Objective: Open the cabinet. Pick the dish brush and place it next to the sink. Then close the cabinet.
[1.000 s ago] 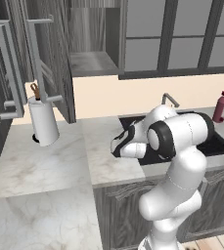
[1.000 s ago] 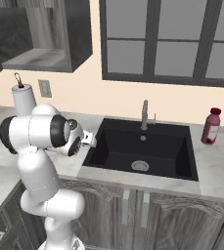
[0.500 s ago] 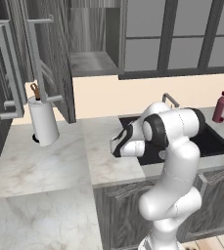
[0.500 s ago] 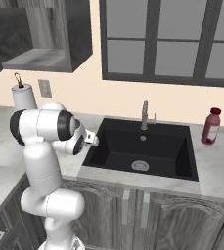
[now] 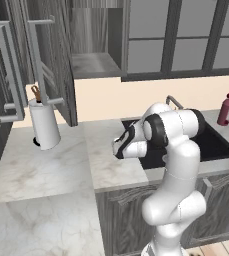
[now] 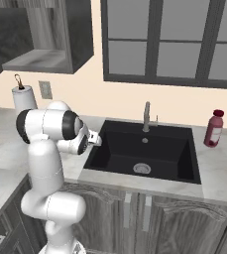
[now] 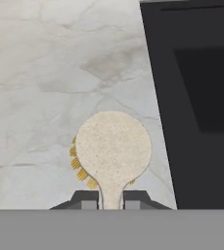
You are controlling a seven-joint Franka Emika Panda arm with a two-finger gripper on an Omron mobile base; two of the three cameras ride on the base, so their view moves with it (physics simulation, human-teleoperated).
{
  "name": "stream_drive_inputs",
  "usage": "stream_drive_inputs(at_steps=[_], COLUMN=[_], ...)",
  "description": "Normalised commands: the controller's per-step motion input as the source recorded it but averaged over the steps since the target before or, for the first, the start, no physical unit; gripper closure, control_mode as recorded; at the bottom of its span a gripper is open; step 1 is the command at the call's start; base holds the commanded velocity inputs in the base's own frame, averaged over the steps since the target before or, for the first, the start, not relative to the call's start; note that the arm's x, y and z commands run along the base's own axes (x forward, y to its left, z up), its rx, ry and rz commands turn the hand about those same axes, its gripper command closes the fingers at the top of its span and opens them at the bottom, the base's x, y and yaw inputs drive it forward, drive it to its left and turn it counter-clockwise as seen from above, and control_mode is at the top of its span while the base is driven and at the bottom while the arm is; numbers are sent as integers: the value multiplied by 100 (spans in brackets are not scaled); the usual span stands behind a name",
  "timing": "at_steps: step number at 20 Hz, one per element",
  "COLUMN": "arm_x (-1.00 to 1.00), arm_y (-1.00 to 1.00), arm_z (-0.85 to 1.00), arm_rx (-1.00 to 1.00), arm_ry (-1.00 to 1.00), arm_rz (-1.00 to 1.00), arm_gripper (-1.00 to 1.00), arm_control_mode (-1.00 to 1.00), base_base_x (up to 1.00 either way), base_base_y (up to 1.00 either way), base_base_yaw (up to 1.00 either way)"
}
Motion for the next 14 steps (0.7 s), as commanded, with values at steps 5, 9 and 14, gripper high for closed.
stream_drive_inputs(at_steps=[5, 9, 14], arm_x=[15, 3, 0], arm_y=[-4, -2, 0], arm_z=[-32, -31, -32], arm_rx=[-3, -2, -1], arm_ry=[0, 0, 3], arm_rz=[0, 0, 0], arm_gripper=[100, 100, -100], arm_control_mode=[-100, -100, -100], base_base_x=[0, 0, 0], base_base_y=[0, 0, 0], base_base_yaw=[0, 0, 0])
